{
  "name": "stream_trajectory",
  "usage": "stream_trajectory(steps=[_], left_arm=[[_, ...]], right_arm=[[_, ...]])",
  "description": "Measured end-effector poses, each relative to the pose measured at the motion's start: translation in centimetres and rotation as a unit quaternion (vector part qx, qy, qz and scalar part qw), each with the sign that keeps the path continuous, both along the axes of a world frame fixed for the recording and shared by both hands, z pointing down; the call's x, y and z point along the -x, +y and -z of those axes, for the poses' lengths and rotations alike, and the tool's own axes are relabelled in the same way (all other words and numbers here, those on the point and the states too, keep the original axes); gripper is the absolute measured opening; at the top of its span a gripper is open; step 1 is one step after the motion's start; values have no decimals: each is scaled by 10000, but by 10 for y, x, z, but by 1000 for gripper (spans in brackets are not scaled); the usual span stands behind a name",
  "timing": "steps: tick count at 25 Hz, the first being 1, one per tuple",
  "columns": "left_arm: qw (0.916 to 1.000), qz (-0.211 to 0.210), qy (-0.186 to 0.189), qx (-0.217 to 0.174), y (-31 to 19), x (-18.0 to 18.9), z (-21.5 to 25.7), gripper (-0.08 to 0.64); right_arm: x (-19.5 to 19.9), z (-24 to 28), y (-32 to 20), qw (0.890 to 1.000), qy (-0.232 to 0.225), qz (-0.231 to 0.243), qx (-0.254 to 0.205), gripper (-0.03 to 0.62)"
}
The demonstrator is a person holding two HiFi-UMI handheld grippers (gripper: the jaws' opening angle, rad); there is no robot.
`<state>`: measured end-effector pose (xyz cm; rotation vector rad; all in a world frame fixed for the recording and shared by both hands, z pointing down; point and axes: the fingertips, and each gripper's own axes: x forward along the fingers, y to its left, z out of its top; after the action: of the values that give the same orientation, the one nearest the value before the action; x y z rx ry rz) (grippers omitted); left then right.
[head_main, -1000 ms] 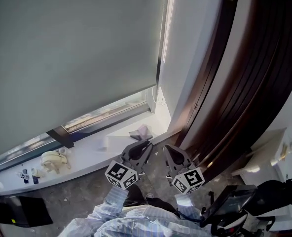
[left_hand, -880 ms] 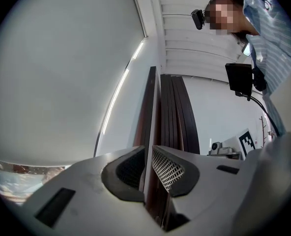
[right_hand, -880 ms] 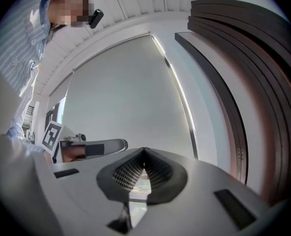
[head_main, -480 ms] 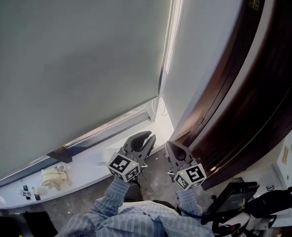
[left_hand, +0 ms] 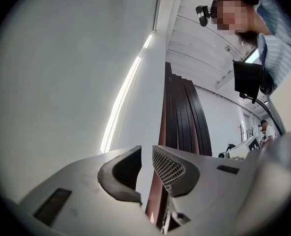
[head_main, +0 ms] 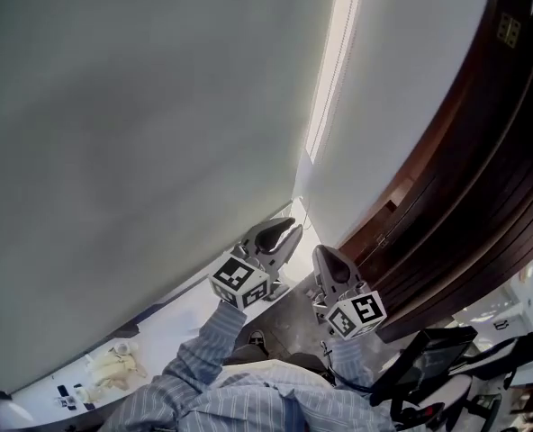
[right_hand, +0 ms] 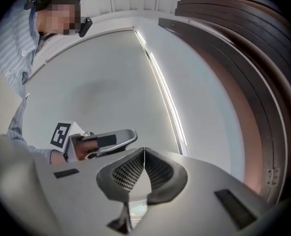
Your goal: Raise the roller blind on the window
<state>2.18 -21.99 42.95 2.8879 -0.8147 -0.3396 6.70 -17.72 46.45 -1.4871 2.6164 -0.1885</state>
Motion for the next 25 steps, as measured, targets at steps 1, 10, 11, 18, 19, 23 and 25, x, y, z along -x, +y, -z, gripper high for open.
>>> stream_trajectory(steps=[1,10,11,18,19,23,25], left_arm=[[10000,-53,3,-32,-10,-3,2,51],[9995,-220,-74,-213,-96,-58,27,97],[9995,-208,-84,-209,-106,-64,30,103],[9992,-39,-259,-315,-148,-92,44,109],[9993,-14,-252,-290,-152,-94,44,109],[9992,118,-262,-260,-166,-102,44,109],[9991,210,-255,-252,-170,-100,43,107]], right_arm=[[1,-2,-6,10000,25,-39,29,6],[-13,-13,-31,9986,183,29,503,6],[-16,-14,-32,9983,200,38,549,6],[-34,-14,-51,9969,260,316,671,6],[-36,-12,-53,9969,203,361,666,8],[-45,-8,-64,9963,21,508,699,8],[-46,-9,-66,9958,-51,560,728,8]])
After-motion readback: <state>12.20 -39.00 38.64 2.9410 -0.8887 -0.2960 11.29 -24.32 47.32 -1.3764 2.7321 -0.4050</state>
